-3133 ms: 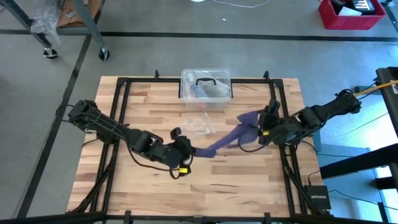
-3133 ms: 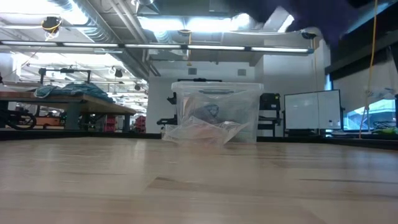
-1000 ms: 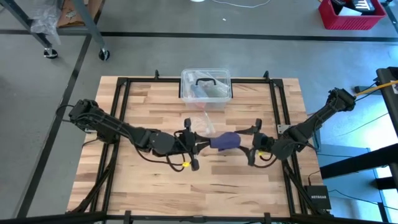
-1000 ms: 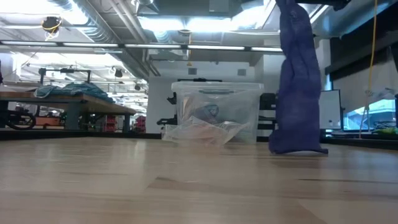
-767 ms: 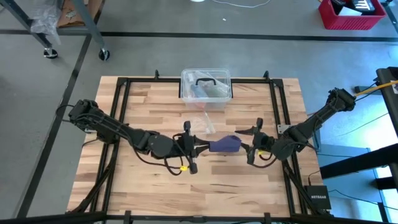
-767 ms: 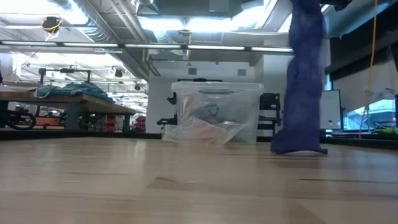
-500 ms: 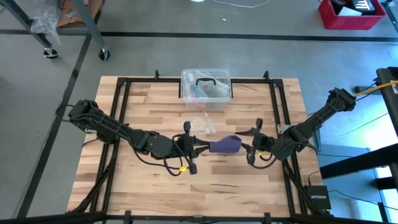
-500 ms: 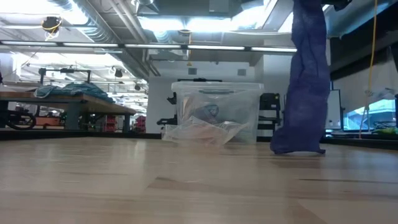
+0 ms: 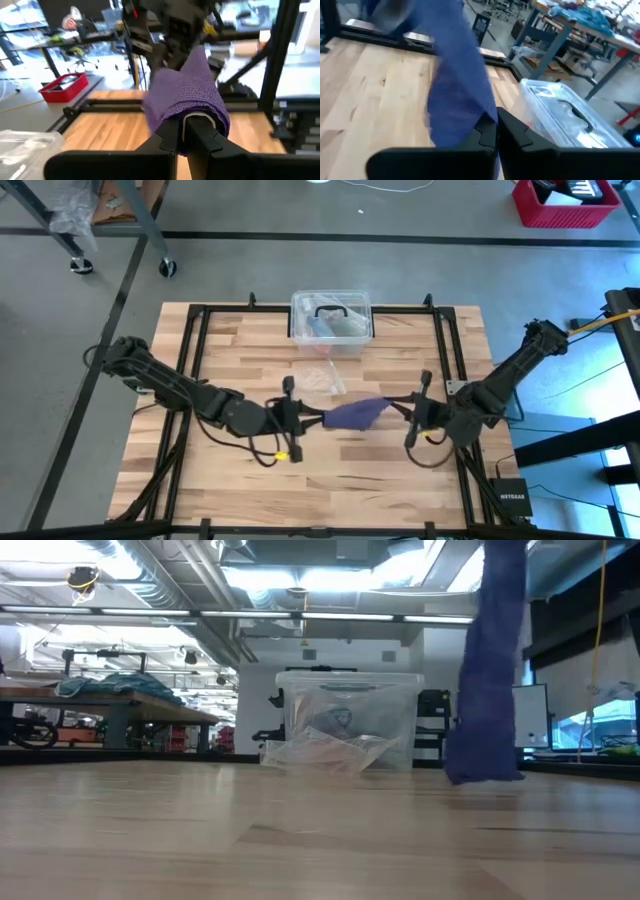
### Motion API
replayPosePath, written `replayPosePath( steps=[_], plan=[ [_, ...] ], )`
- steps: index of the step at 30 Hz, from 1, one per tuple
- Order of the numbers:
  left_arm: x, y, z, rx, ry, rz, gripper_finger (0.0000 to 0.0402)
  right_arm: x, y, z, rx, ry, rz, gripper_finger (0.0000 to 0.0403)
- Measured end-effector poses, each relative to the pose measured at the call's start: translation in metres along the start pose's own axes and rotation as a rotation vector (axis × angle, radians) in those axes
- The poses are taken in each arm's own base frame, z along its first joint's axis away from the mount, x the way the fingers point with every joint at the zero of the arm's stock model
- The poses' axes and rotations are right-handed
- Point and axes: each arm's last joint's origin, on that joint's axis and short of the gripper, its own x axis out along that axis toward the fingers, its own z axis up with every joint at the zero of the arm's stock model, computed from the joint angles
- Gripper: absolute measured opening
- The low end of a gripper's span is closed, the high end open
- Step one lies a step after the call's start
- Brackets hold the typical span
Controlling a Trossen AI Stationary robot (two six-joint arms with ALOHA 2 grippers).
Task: Roll bandage
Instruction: Roll the blue bandage
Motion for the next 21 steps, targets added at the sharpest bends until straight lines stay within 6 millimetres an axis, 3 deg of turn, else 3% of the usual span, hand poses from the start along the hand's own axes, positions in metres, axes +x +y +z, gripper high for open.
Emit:
replayPosePath(
  steps=[6, 11, 14, 18, 21],
  plan=[
    [-0.012, -0.011, 0.006, 0.024, -0.045, 0.025, 0.0011, -0.004, 0.003, 0.001, 0.000, -0.007, 0.030, 0.0004],
    [0.002, -0.009, 0.006, -0.034, -0.104, 0.064, 0.0011, 0.000, 0.013, 0.002, 0.077, 0.000, 0.116, 0.0021],
    [0.013, -0.011, 0.001, -0.061, -0.118, 0.053, 0.0011, 0.005, 0.022, 0.001, 0.097, 0.000, 0.137, 0.0049],
    [0.022, -0.007, -0.001, -0.123, -0.123, -0.151, 0.0011, 0.014, 0.027, -0.003, 0.068, 0.024, 0.099, 0.0106],
    [0.024, -0.005, -0.001, -0.129, -0.123, -0.176, 0.0011, 0.015, 0.027, -0.003, 0.067, 0.030, 0.117, 0.0155]
  ],
)
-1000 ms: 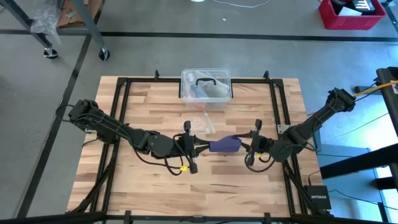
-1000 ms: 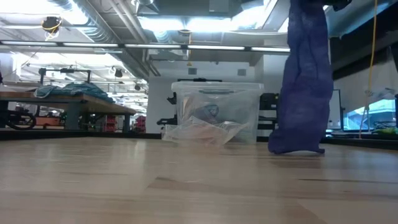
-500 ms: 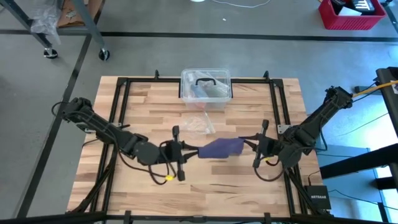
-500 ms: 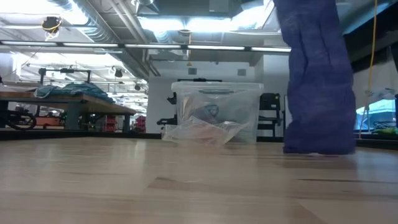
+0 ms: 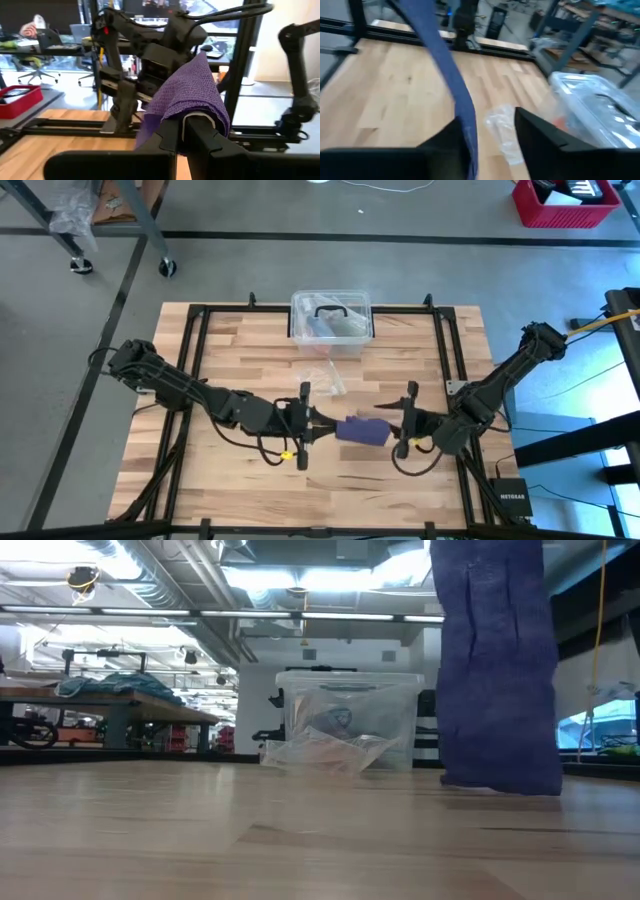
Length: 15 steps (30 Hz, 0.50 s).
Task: Roll bandage
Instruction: Roll the blue bandage
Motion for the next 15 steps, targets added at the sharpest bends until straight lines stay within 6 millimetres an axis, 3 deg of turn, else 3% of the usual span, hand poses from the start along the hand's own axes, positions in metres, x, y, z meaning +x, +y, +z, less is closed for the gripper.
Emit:
replayPosePath(
  steps=[5, 9, 12, 15],
  plan=[
    [0.000, 0.000, 0.000, 0.014, -0.004, 0.016, 0.0011, -0.007, -0.003, 0.007, -0.004, 0.025, 0.104, 0.0212],
    [0.000, 0.002, 0.000, 0.021, -0.004, 0.039, 0.0011, -0.001, -0.004, 0.002, 0.006, 0.048, 0.092, 0.0227],
    [0.001, 0.003, 0.001, 0.020, -0.006, 0.043, 0.0011, 0.008, -0.004, -0.007, -0.024, 0.072, 0.015, 0.0204],
    [0.001, 0.003, 0.001, 0.019, -0.009, 0.043, 0.0011, 0.013, 0.000, -0.009, -0.057, 0.038, -0.025, 0.0130]
  ],
)
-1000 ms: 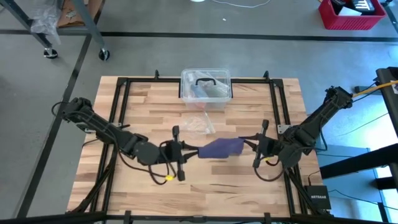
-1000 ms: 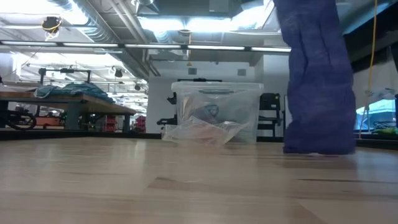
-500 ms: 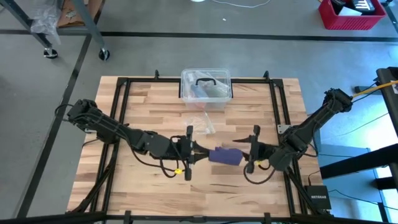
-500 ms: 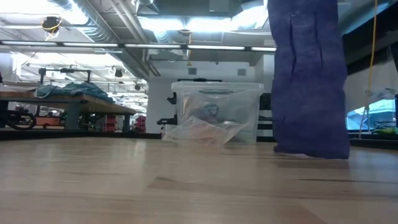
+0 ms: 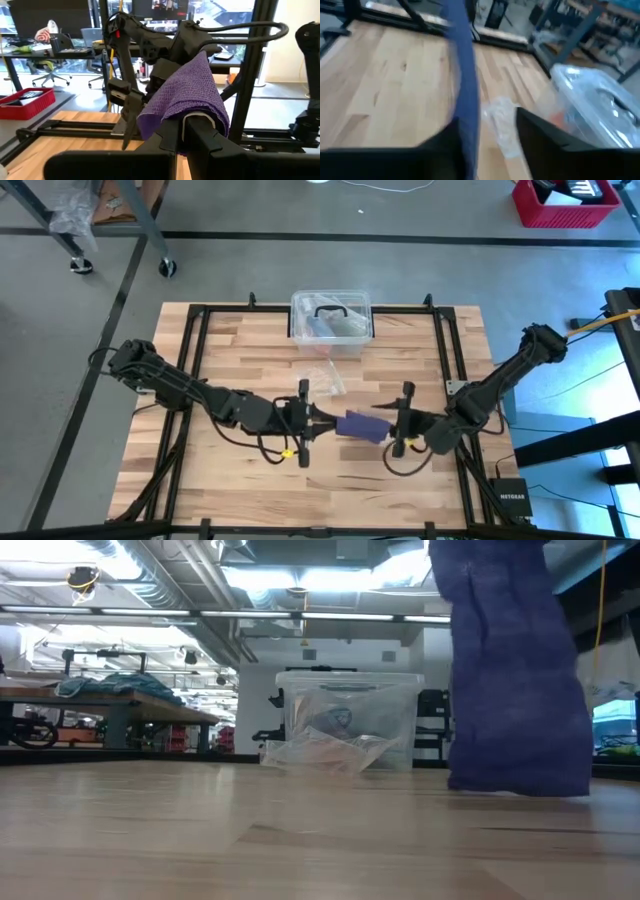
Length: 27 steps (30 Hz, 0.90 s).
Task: Roll bandage
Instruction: Roll the blue bandage
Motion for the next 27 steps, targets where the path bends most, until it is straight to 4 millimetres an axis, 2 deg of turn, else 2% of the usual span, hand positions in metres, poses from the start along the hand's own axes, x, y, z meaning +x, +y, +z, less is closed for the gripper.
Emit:
replayPosePath(
  steps=[3, 4, 7, 10, 15, 18, 21, 24, 27],
  plan=[
    [0.000, -0.001, 0.000, 0.005, 0.001, -0.030, 0.0011, 0.002, 0.002, -0.004, -0.051, -0.017, 0.000, 0.0030],
    [0.000, -0.002, 0.000, 0.004, -0.001, -0.069, 0.0011, 0.002, 0.002, -0.005, -0.061, -0.020, -0.019, 0.0017],
    [-0.001, -0.007, 0.004, -0.009, -0.036, -0.250, 0.0011, 0.004, 0.000, -0.013, -0.083, -0.023, -0.122, 0.0023],
    [-0.004, -0.014, 0.009, 0.013, -0.100, -0.424, 0.0011, 0.008, 0.000, -0.027, -0.088, -0.020, -0.143, 0.0008],
    [-0.011, -0.023, 0.020, 0.068, -0.236, -0.465, 0.0011, 0.014, 0.001, -0.039, -0.040, -0.053, -0.105, 0.0011],
    [-0.012, -0.021, 0.028, 0.098, -0.317, -0.355, 0.0011, 0.013, 0.003, -0.033, -0.019, -0.095, -0.060, 0.0005],
    [-0.014, -0.013, 0.037, 0.157, -0.388, -0.093, 0.0011, 0.012, 0.005, -0.025, 0.036, -0.156, 0.025, 0.0008],
    [-0.014, -0.006, 0.039, 0.267, -0.342, 0.170, 0.0011, 0.011, 0.006, -0.020, 0.082, -0.193, 0.071, 0.0018],
    [-0.013, -0.004, 0.032, 0.354, -0.241, 0.267, 0.0011, 0.011, 0.006, -0.018, 0.149, -0.207, 0.089, 0.0030]
  ],
)
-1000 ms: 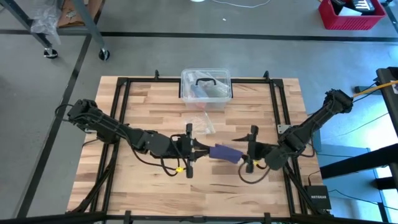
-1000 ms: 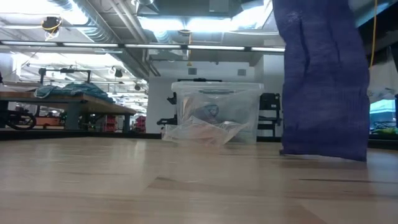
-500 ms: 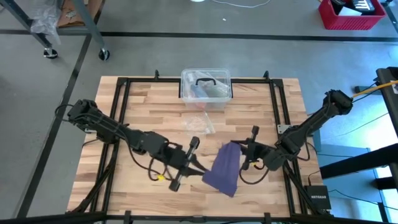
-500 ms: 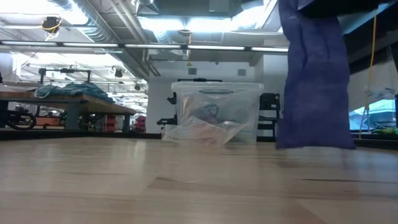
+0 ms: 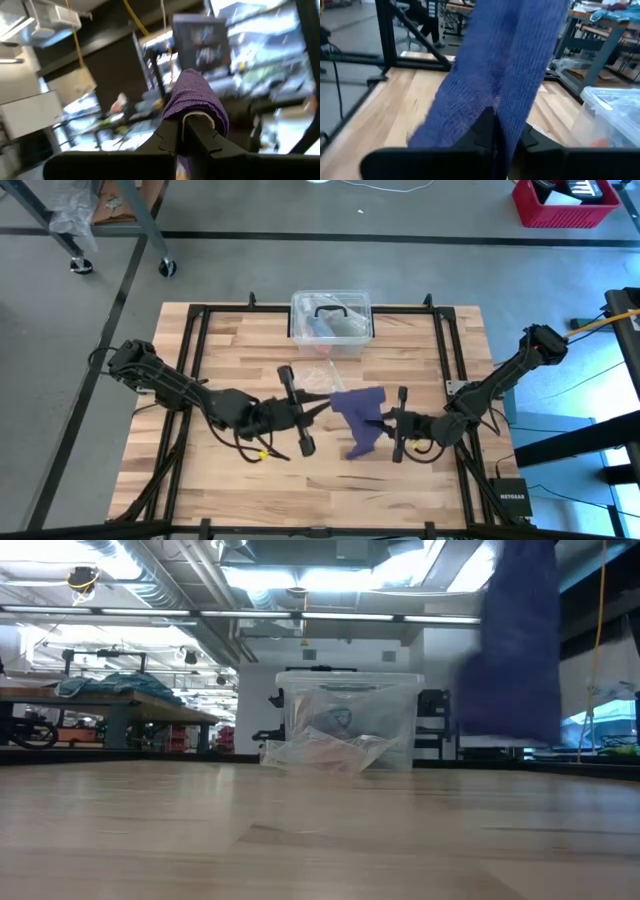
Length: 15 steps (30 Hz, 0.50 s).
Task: Roll bandage
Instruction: Roll the blue bandage
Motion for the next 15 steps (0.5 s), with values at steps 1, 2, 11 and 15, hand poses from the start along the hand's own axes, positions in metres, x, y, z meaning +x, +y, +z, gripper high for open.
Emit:
replayPosePath(
  steps=[1, 2, 11, 15],
  plan=[
    [0.000, -0.001, -0.002, 0.013, 0.018, -0.008, 0.0011, 0.000, 0.000, 0.000, 0.016, 0.000, -0.002, 0.0036],
    [0.000, -0.002, -0.003, 0.014, 0.030, -0.015, 0.0011, 0.000, 0.000, 0.000, 0.025, 0.000, -0.005, 0.0045],
    [-0.004, -0.006, -0.002, -0.023, 0.034, -0.027, 0.0011, -0.003, -0.002, 0.027, 0.011, 0.018, 0.003, 0.0175],
    [-0.005, -0.008, -0.001, -0.025, 0.031, -0.037, 0.0011, -0.007, -0.004, 0.041, -0.043, 0.090, 0.022, 0.0212]
  ],
)
